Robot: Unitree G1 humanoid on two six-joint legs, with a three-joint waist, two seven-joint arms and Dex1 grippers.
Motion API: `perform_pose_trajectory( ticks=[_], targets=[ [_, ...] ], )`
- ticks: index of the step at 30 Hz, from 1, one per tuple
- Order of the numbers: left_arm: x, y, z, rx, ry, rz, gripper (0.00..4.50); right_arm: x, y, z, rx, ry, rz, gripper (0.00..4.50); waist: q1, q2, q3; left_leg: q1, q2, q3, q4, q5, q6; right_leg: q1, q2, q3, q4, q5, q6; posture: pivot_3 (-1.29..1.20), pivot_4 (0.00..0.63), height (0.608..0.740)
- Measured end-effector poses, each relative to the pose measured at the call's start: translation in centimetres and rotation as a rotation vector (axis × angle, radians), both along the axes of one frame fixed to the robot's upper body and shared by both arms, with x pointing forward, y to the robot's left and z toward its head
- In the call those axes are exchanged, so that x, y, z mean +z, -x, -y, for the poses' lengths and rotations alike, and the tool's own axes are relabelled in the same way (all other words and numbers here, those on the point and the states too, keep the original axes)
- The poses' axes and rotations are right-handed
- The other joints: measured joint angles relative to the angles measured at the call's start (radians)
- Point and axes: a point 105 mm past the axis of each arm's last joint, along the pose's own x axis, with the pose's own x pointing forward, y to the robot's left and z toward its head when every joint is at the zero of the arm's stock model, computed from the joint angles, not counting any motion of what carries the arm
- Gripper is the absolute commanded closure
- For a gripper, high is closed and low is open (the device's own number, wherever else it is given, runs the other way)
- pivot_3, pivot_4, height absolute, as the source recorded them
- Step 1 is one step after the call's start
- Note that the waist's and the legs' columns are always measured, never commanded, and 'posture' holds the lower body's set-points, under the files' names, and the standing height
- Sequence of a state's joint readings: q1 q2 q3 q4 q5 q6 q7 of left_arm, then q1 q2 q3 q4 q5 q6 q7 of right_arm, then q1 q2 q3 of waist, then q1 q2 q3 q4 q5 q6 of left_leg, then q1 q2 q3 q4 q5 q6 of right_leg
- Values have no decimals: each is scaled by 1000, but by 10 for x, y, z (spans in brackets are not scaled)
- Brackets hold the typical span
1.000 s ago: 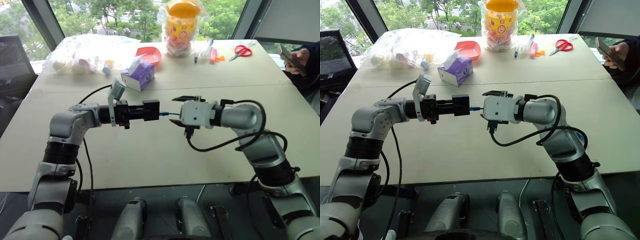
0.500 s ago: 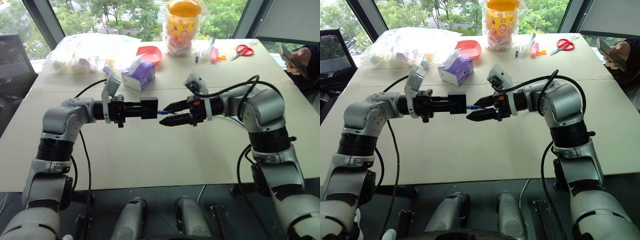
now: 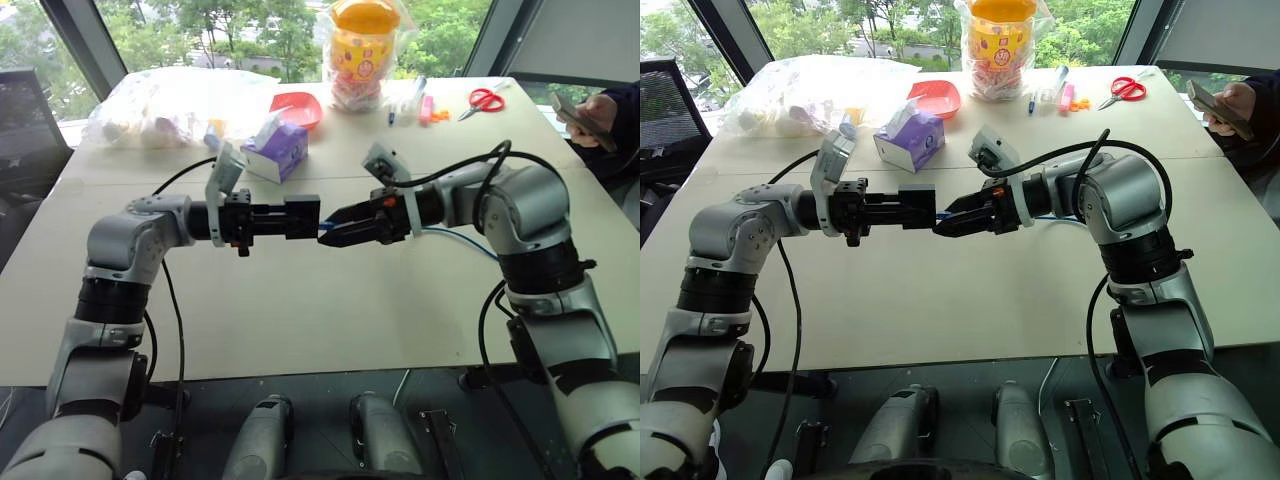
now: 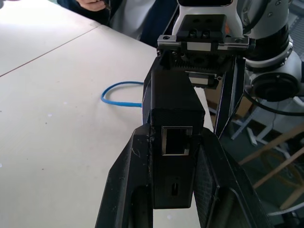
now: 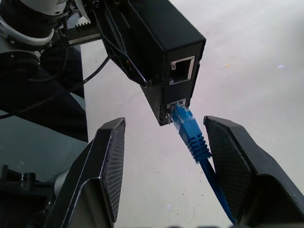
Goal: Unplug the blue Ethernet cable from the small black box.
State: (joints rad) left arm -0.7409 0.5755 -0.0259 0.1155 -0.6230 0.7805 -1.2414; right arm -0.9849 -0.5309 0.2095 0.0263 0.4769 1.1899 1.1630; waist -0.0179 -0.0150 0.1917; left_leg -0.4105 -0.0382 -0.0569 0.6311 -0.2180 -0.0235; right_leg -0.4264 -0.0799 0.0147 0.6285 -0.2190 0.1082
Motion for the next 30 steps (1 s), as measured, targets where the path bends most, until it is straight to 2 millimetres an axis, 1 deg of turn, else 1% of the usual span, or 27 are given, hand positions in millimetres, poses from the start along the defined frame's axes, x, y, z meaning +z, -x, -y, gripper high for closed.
perform_pose_trajectory(
  ticks=[1, 3, 4, 5, 15, 19, 23, 29, 30],
  targets=[
    [0, 0, 0, -1, 0, 2, 4005, -1, 0, 0, 2, 2, -2, 2339, 0, 0, 0, 0, 0, 0, 0, 0, 0, 0, 0, 0, 0, 0, 0, 0, 150, 740],
    [0, 1, 0, -3, -1, 1, 4005, -1, -1, 0, -3, 5, -5, 3087, 0, 0, 0, 0, 0, 0, 0, 0, 0, 0, 0, 0, 0, 0, 0, 0, 150, 740],
    [-1, 2, 1, -8, -1, 2, 4005, -2, -2, 2, -9, 10, -8, 3694, 0, 0, 0, 0, 0, 0, 0, 0, 0, 0, 0, 0, 0, 0, 0, 0, 150, 740],
    [-2, 3, 0, -7, -1, 1, 4005, -3, -3, 3, -12, 15, -9, 4120, 0, 0, 0, 0, 0, 0, 0, 0, 0, 0, 0, 0, 0, 0, 0, 0, 150, 740],
    [-3, 7, -1, -23, -2, 0, 4005, -3, 0, 2, 18, 31, -13, 4120, 0, 0, 0, 0, 0, 0, 0, 0, 0, 0, 0, 0, 0, 0, 0, 0, 150, 740],
    [-3, 9, -1, -33, -15, 18, 4005, -3, 1, 1, 34, 50, -10, 4120, 0, 0, 0, 0, 0, 0, 0, 0, 0, 0, 0, 0, 0, 0, 0, 0, 150, 740],
    [-7, 10, 1, -47, -31, 19, 4005, -6, 3, 0, 52, 89, -18, 4120, 0, 0, 0, 0, 0, 0, 0, 0, 0, 0, 0, 0, 0, 0, 0, 0, 150, 740],
    [-9, 10, 0, -43, -50, 28, 4005, -8, 1, -3, 50, 127, -44, 4120, -1, 0, 0, 0, 0, 0, 0, 0, 0, 0, 0, 0, 0, 0, 0, 0, 150, 740],
    [-9, 10, 0, -42, -52, 30, 4005, -8, 0, -3, 50, 131, -46, 4327, -1, 0, 0, 0, 0, 0, 0, 0, 0, 0, 0, 0, 0, 0, 0, 0, 150, 740]
  ],
)
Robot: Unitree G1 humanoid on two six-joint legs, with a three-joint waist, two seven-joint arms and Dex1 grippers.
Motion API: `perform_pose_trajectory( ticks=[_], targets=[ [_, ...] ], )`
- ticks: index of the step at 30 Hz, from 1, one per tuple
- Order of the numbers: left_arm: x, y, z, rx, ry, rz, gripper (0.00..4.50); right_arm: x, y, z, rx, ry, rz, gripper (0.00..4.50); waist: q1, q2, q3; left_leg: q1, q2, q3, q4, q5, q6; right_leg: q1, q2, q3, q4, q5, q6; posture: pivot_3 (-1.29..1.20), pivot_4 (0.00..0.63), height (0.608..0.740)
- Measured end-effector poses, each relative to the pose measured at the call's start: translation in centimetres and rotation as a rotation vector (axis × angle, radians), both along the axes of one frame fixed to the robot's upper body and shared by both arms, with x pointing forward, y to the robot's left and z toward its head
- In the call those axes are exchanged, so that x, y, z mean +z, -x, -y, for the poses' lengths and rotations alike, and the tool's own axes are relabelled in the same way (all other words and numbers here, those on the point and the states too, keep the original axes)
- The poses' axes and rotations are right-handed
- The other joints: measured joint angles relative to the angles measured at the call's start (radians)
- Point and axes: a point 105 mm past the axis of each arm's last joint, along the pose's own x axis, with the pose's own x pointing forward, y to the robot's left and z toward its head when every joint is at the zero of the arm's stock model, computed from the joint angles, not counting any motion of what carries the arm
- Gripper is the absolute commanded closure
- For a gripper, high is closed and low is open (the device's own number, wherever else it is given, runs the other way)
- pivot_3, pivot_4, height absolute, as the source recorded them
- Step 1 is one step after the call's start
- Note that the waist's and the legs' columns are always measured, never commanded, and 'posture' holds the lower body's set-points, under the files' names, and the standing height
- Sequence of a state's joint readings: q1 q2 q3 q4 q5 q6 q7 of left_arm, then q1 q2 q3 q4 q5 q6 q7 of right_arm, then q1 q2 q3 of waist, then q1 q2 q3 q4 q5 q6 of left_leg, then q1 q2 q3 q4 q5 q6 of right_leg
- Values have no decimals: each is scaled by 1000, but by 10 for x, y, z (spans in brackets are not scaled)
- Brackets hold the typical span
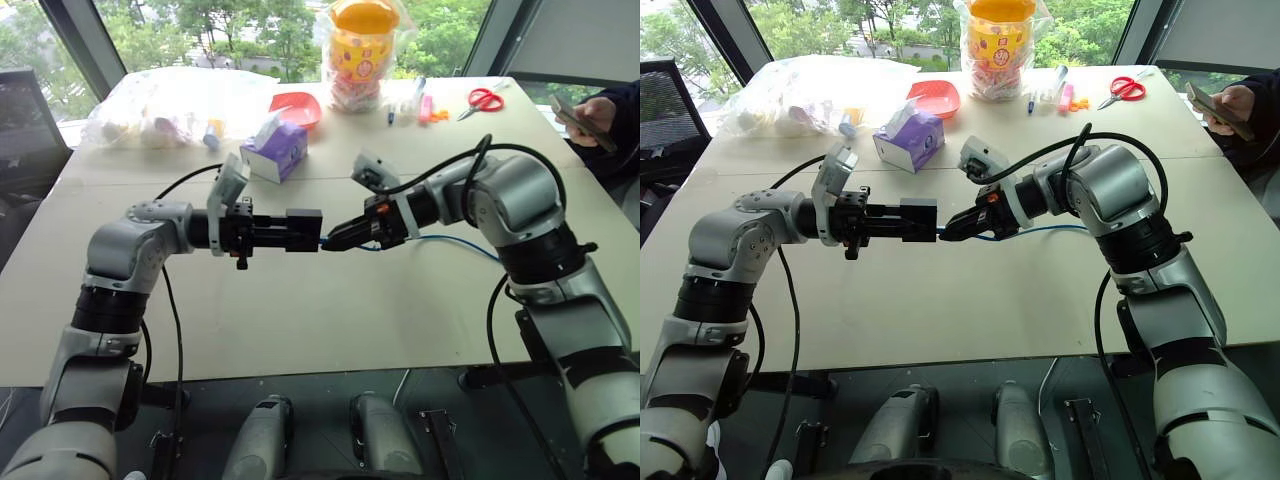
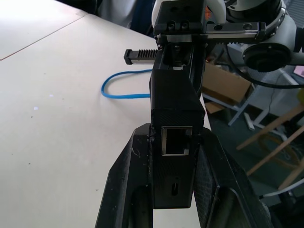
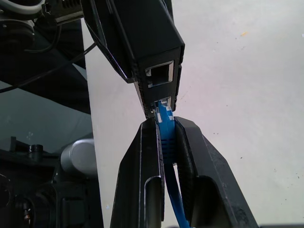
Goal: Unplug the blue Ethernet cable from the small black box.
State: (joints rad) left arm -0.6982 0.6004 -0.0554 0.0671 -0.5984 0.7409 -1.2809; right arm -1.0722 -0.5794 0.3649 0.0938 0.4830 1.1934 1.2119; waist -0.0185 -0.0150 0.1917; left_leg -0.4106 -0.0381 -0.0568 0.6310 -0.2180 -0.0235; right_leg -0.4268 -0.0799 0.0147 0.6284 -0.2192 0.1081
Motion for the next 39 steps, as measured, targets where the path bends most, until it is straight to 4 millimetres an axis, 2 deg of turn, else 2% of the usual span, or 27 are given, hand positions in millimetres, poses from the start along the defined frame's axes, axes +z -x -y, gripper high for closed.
perform_pose_trajectory(
  ticks=[7, 14, 15, 16, 17, 19, 23, 25, 27, 32, 33, 34, 36, 39],
  targets=[
    [-4, 2, -2, 2, -9, -3, 4005, -5, 0, -2, 6, 14, -18, 4327, 0, 0, 0, 0, 0, 0, 0, 0, 0, 0, 0, 0, 0, 0, 0, 0, 150, 740],
    [-10, 7, 2, -31, -36, -10, 4005, -14, 5, 4, 44, 42, 3, 4327, 1, 0, 0, 0, 0, 0, 0, 0, 0, 0, 0, 0, 0, 0, 0, 0, 150, 740],
    [-11, 8, 0, -34, -49, -15, 4005, -19, 5, 11, 39, 54, 0, 4327, 2, 0, 0, 0, 0, 0, 0, 0, 0, 0, 0, 0, 0, 0, 0, 0, 150, 740],
    [-12, 9, -5, -30, -61, -19, 4005, -25, 1, 23, 2, 84, -7, 4327, 2, 0, 0, -1, 0, 0, 0, 0, 0, 0, 0, 0, 0, 0, 0, 0, 150, 740],
    [-12, 9, -12, -19, -76, -18, 4005, -35, -5, 43, -76, 121, -34, 4327, 5, -1, 0, -1, 0, 0, 1, 0, 0, 0, 0, 0, -1, -2, -3, 0, 150, 740],
    [-10, 9, -20, 0, -86, -13, 4005, -45, -10, 64, -153, 153, -72, 4327, 3, 0, 0, -1, 0, 1, 0, 0, 0, 0, 0, 0, -2, -2, -3, 0, 150, 740],
    [-9, 10, -19, -6, -77, -10, 4005, -44, -14, 69, -160, 157, -37, 4327, -6, 0, 1, -1, 1, 1, 0, 0, 0, -1, 1, 0, -2, -2, -3, 0, 150, 740],
    [-9, 9, -20, -1, -78, 2, 4005, -41, -23, 73, -194, 150, 20, 4327, -4, 0, 1, -1, 1, 1, 0, 0, 0, -1, 1, 0, -2, -2, -3, 0, 150, 740],
    [-12, 4, -18, 22, -82, 40, 4005, -39, -40, 75, -267, 142, 127, 4327, -1, 0, 1, -1, 1, 2, 0, 0, 0, 0, 1, 0, -2, -2, -3, 0, 150, 740],
    [-32, -21, 4, 136, -71, 166, 4005, -59, -87, 79, -543, 164, 283, 4327, 9, 0, 0, -1, -1, 2, 1, 0, 0, 0, -1, 1, -2, 0, 0, 0, 150, 740],
    [-38, -26, 8, 161, -67, 177, 4005, -62, -94, 80, -600, 160, 305, 3629, 9, -1, 0, -2, -1, 2, 1, 0, 0, 0, -1, 1, -2, 0, 0, 0, 150, 740],
    [-43, -29, 13, 181, -58, 182, 4005, -64, -100, 84, -660, 156, 310, 3291, 9, -1, 0, -2, -1, 2, 1, 0, 0, 0, -2, 1, -2, 1, 0, 0, 150, 740],
    [-48, -34, 20, 200, -48, 198, 4005, -68, -106, 93, -745, 160, 303, 2315, 8, 0, 0, -3, -1, 2, 0, 0, 0, -1, -2, 1, -2, 1, 1, 0, 150, 740],
    [-57, -48, 33, 277, -27, 244, 4005, -60, -109, 100, -816, 134, 333, 800, 8, 0, 0, -3, -2, 1, 0, 0, 1, -2, -2, 1, -2, 1, 1, 0, 150, 740]
  ],
)
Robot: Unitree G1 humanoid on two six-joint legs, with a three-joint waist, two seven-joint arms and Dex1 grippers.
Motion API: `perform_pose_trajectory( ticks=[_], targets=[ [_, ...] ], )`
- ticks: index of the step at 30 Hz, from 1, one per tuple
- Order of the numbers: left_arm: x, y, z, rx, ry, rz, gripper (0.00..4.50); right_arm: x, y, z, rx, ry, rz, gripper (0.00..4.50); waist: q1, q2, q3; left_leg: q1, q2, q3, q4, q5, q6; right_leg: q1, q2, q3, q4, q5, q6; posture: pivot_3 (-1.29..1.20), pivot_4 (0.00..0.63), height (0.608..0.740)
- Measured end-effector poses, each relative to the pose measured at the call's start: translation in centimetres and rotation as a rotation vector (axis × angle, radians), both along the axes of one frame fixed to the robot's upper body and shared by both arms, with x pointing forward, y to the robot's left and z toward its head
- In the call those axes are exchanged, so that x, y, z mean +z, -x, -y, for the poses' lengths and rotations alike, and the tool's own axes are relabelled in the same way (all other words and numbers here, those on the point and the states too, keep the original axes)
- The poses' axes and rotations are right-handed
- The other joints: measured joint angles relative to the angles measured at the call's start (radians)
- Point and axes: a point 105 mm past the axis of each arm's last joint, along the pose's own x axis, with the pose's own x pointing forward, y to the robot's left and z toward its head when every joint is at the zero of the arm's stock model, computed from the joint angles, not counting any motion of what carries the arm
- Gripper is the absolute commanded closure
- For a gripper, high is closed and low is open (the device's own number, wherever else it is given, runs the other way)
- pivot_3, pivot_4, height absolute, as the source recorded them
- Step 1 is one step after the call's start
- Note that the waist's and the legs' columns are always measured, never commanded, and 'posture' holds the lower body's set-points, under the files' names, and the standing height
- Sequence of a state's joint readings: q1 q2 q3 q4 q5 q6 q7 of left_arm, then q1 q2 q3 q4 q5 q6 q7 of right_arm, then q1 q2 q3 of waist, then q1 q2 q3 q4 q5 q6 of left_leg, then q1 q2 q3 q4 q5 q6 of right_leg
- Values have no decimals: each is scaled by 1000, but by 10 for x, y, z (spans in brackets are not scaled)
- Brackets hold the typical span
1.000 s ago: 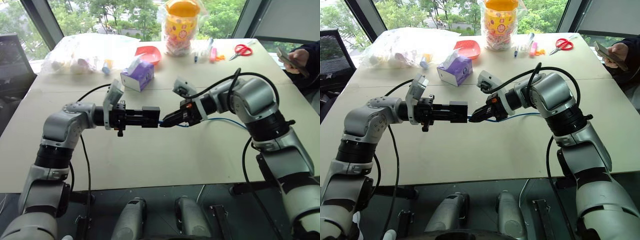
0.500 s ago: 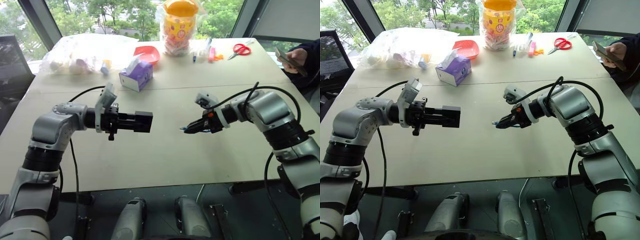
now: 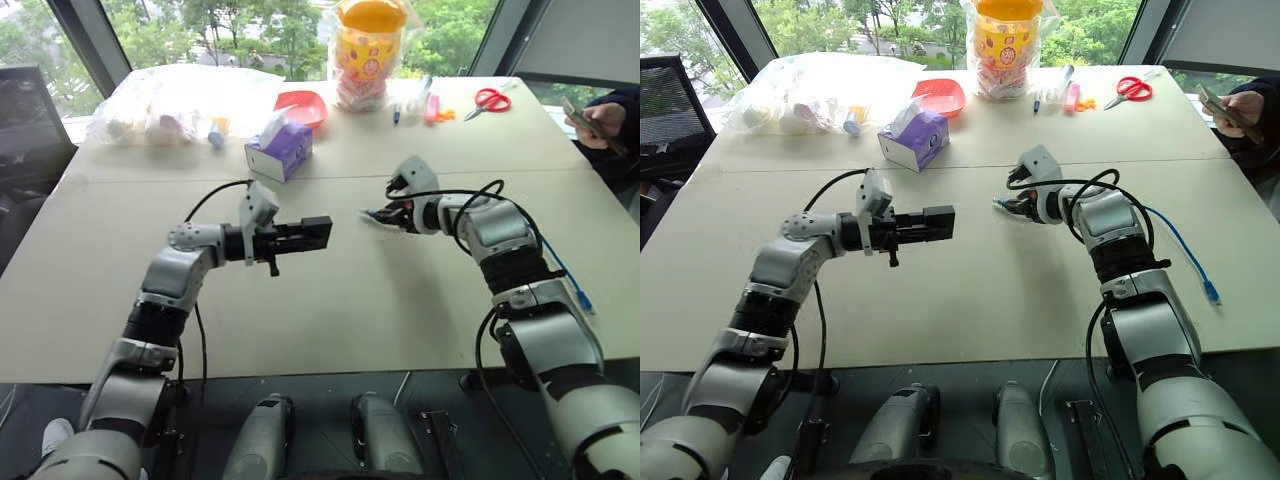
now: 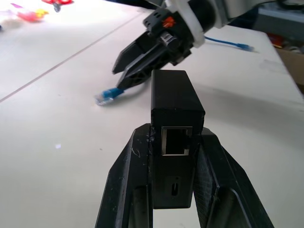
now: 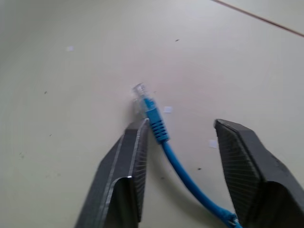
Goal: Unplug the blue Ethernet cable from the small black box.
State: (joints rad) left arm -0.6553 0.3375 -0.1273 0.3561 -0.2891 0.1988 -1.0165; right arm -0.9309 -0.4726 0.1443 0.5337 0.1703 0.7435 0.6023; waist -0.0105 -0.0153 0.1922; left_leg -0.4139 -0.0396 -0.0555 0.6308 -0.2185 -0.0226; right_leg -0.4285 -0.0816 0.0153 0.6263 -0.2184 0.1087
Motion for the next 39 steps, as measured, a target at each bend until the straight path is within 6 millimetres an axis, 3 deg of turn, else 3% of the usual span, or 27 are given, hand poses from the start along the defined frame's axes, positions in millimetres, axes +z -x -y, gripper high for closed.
perform_pose_trajectory(
  ticks=[1, 2, 6, 10, 15, 17, 24, 29, 33, 36, 39],
  targets=[
    [-3, -4, 6, 18, 3, 13, 4005, 3, 1, 0, -7, -3, 12, 268, 0, 0, 0, 0, 0, 0, 0, 0, 0, 0, 0, 0, 0, 0, 0, 0, 150, 740],
    [-6, -10, 15, 41, 18, 25, 4005, 7, 5, 2, -14, -7, 23, 55, 3, 0, 0, 0, 0, -1, 0, 0, 0, 0, 0, -1, 0, 0, 0, 0, 150, 740],
    [-14, -24, 28, 125, 35, 86, 4005, 11, 23, 10, -57, -45, 11, 55, 0, 0, 0, 0, 0, 0, 1, 0, 0, 0, 0, 0, 1, 0, 0, 0, 150, 740],
    [-35, -33, 18, 208, -24, 120, 4005, 5, 41, 30, -155, -60, -16, 55, -3, 0, 0, 0, 0, 0, 1, 0, 1, 0, 1, 0, 2, 0, 0, 0, 150, 740],
    [-44, -32, 16, 218, -28, 149, 4005, 4, 60, 28, -175, -82, -24, 55, -2, 0, 0, 1, 1, 0, 2, 0, 1, 1, 1, 0, 2, 0, 0, 0, 150, 740],
    [-45, -32, 16, 218, -28, 154, 2985, 6, 65, 26, -169, -85, -22, 0, -2, 0, 0, 2, 1, 0, 2, 0, 1, 2, 1, 0, 2, 0, 0, 0, 150, 740],
    [-53, -30, 10, 205, -59, 120, 110, 5, 78, 25, -148, -53, -32, 0, -4, 0, -1, 4, 1, 0, 2, 0, 1, 3, 1, 0, 2, 0, 1, 0, 150, 740],
    [-53, -28, -6, 188, -70, 69, 110, 9, 87, 26, -122, -10, -22, 0, -11, 0, -1, 4, 2, 0, 1, 0, 1, 3, 3, 0, 2, 0, 0, 0, 150, 740],
    [-51, -17, -36, 182, -94, 13, 110, 11, 103, 27, -51, 49, -21, 0, -9, 0, -1, 4, 3, -1, 0, 0, 1, 3, 3, 0, 2, 0, 0, 0, 150, 740],
    [-41, 0, -53, 133, -99, -14, 110, 17, 112, 26, -2, 64, -10, 0, -6, 0, -1, 4, 3, -1, 1, 0, 1, 3, 2, 0, 2, 0, 0, 0, 150, 740],
    [-25, 12, -57, 66, -107, -18, 110, 26, 116, 23, 42, 51, 7, 0, 1, 0, 0, 3, 2, -2, 2, 0, 1, 4, 2, -1, 0, -2, -4, 0, 150, 740]
  ],
)
